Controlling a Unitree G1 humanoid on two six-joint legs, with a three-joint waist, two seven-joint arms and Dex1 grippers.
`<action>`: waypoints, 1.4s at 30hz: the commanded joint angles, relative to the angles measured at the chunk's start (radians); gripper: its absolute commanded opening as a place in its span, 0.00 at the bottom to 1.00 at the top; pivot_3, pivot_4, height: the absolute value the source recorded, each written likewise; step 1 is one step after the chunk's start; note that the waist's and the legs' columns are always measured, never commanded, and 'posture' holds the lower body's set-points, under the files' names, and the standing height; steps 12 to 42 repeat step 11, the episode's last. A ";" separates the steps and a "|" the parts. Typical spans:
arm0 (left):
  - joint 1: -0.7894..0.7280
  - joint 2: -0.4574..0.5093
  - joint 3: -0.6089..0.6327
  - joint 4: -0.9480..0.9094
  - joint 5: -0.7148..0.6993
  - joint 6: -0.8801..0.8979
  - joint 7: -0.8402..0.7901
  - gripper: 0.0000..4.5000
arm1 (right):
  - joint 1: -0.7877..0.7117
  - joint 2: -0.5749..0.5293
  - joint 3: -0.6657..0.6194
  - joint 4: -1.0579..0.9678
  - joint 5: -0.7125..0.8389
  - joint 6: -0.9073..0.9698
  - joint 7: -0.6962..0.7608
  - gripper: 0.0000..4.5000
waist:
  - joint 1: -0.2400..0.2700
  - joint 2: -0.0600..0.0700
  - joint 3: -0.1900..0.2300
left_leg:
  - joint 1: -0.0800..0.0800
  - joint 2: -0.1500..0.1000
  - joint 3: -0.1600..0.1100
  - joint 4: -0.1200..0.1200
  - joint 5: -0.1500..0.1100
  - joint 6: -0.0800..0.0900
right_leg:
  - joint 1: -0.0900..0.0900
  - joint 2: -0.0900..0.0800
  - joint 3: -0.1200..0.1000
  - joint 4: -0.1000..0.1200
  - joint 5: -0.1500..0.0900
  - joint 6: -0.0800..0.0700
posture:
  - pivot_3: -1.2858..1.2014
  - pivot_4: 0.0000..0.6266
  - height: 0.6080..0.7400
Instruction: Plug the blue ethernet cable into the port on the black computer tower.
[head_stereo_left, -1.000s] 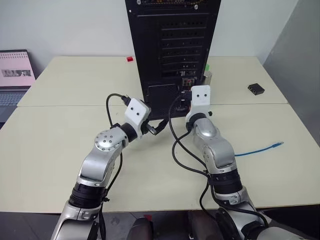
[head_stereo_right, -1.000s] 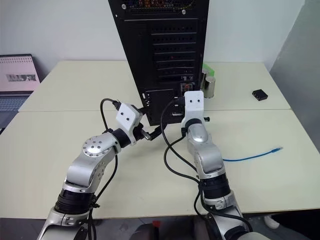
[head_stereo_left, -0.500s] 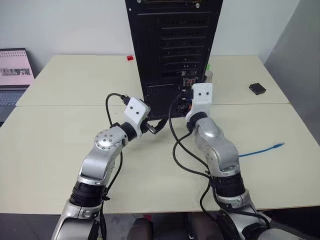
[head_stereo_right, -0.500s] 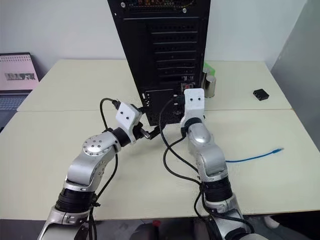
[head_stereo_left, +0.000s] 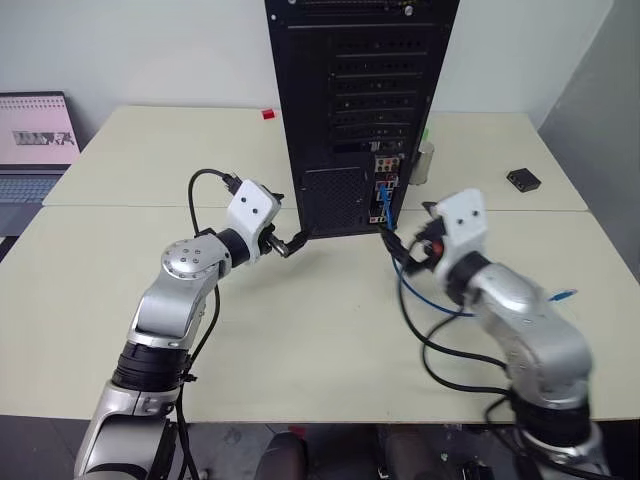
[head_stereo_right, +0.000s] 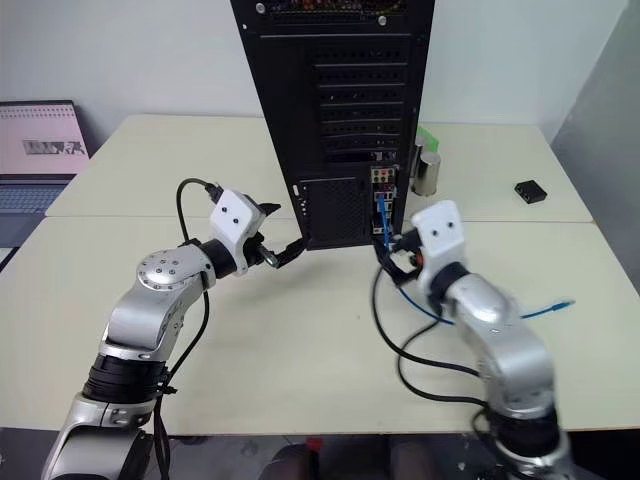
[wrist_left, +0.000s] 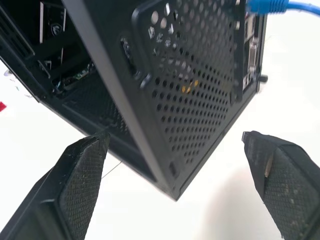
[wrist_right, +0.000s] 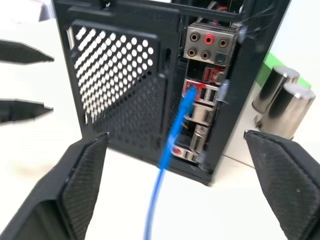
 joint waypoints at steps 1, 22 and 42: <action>-0.023 0.046 0.033 -0.008 -0.031 -0.023 -0.081 1.00 | 0.017 -0.115 -0.120 -0.046 0.114 -0.068 0.183 0.99 | 0.000 0.000 0.000 | 0.000 0.000 0.000 0.000 0.000 0.000 | 0.000 0.000 0.000 0.000 0.000 0.000 | 0.52 0.24 1.00; 0.001 0.113 0.062 -0.076 -0.135 -0.004 -0.243 1.00 | -0.020 -0.247 -0.216 0.007 0.283 -0.059 0.324 0.99 | -0.002 0.000 0.000 | 0.001 0.001 0.001 0.001 0.000 0.001 | 0.001 0.001 0.001 0.001 0.000 0.000 | 0.52 0.24 1.00; 0.001 0.113 0.062 -0.076 -0.135 -0.004 -0.243 1.00 | -0.020 -0.247 -0.216 0.007 0.283 -0.059 0.324 0.99 | -0.002 0.000 0.000 | 0.001 0.001 0.001 0.001 0.000 0.001 | 0.001 0.001 0.001 0.001 0.000 0.000 | 0.52 0.24 1.00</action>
